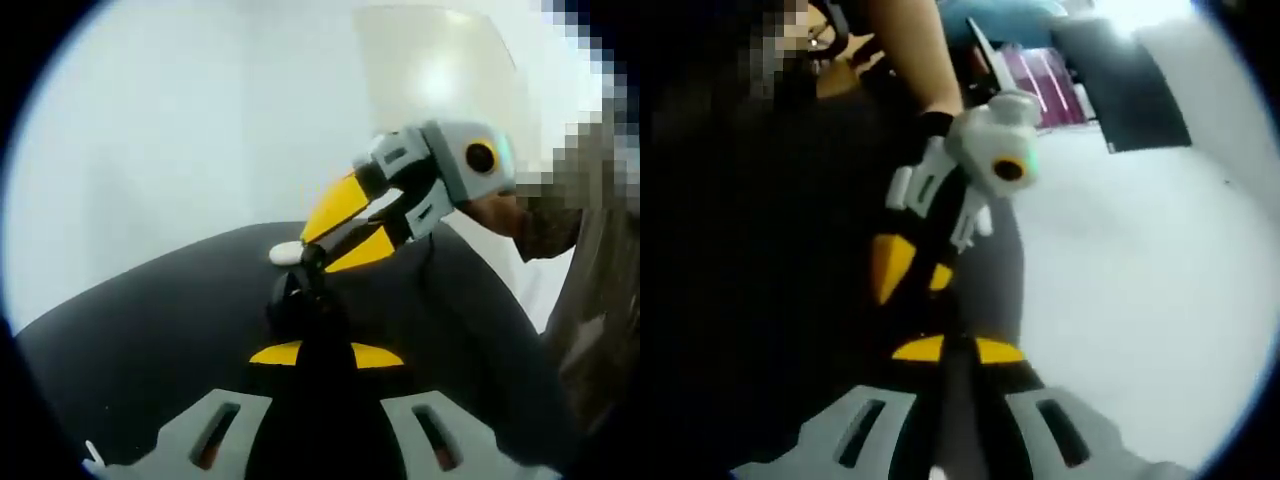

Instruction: Pick up three earphones and place each one into its charging case using tactile feedback, ensure that each earphone is properly inserted and securely positioned inside the case.

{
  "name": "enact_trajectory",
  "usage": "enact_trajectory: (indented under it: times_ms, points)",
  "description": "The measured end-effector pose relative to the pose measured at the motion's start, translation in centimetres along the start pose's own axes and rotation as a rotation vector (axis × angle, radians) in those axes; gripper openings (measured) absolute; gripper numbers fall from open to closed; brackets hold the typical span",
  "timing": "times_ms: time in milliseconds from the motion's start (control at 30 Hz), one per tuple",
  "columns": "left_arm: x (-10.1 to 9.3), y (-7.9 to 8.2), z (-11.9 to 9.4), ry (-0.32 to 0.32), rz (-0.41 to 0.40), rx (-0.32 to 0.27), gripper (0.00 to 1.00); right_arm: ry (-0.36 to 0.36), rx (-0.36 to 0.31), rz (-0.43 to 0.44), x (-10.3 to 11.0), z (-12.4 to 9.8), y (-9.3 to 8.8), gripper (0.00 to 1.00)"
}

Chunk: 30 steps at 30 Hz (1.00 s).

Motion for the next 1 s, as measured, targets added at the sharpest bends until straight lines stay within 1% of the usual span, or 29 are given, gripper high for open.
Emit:
enact_trajectory:
  times_ms: [133, 300, 433, 567, 667, 767, 833, 867, 900, 967, 1000]
  points:
    - [0.0, 0.0, 0.0, 0.000, -0.001, 0.000, 0.14, 0.020, -0.011, 0.002, 0.4, 0.0, 0.1, 0.10]
    - [0.0, 0.0, 0.0, 0.001, -0.001, -0.001, 0.14, 0.030, -0.002, 0.000, 0.7, 0.1, -0.1, 0.10]
    - [0.0, 0.0, 0.0, 0.001, -0.002, 0.000, 0.14, 0.043, -0.010, 0.050, 0.6, -0.3, -0.1, 0.10]
    - [0.0, 0.0, 0.0, 0.001, -0.002, 0.000, 0.14, 0.041, -0.018, 0.081, 0.6, -0.4, -0.1, 0.11]
    - [0.0, 0.0, 0.0, 0.001, -0.002, 0.000, 0.14, 0.063, -0.038, 0.187, 0.8, -0.6, 0.0, 0.15]
    - [0.0, 0.0, -0.1, 0.002, -0.001, 0.001, 0.14, 0.064, -0.081, 0.370, 0.3, -1.0, -0.2, 0.17]
    - [0.0, 0.0, -0.1, 0.002, -0.001, 0.001, 0.14, 0.066, -0.101, 0.477, 0.1, -1.2, -0.8, 0.19]
    - [0.0, 0.0, -0.1, 0.002, 0.000, 0.001, 0.14, 0.071, -0.105, 0.508, 0.1, -1.3, -1.2, 0.20]
    - [0.0, 0.0, -0.1, 0.002, -0.001, 0.001, 0.14, 0.054, -0.114, 0.533, -0.1, -1.3, -1.4, 0.21]
    - [0.0, 0.0, -0.1, 0.001, -0.003, 0.000, 0.14, 0.044, -0.125, 0.540, -0.2, -1.5, -1.7, 0.21]
    - [0.0, 0.0, -0.1, 0.001, -0.003, 0.000, 0.14, 0.035, -0.139, 0.543, -0.3, -1.6, -1.4, 0.21]
Point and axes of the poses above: the point that each gripper's makers call its tool centre point, and the gripper's own axes: z roughly forward along the fingers, x roughly to its left, y roughly out of its top, the point moved 4 cm from there along -z, roughly backward along the fingers, and after that the axes turned 9 degrees about -y, right-handed, at the moved point
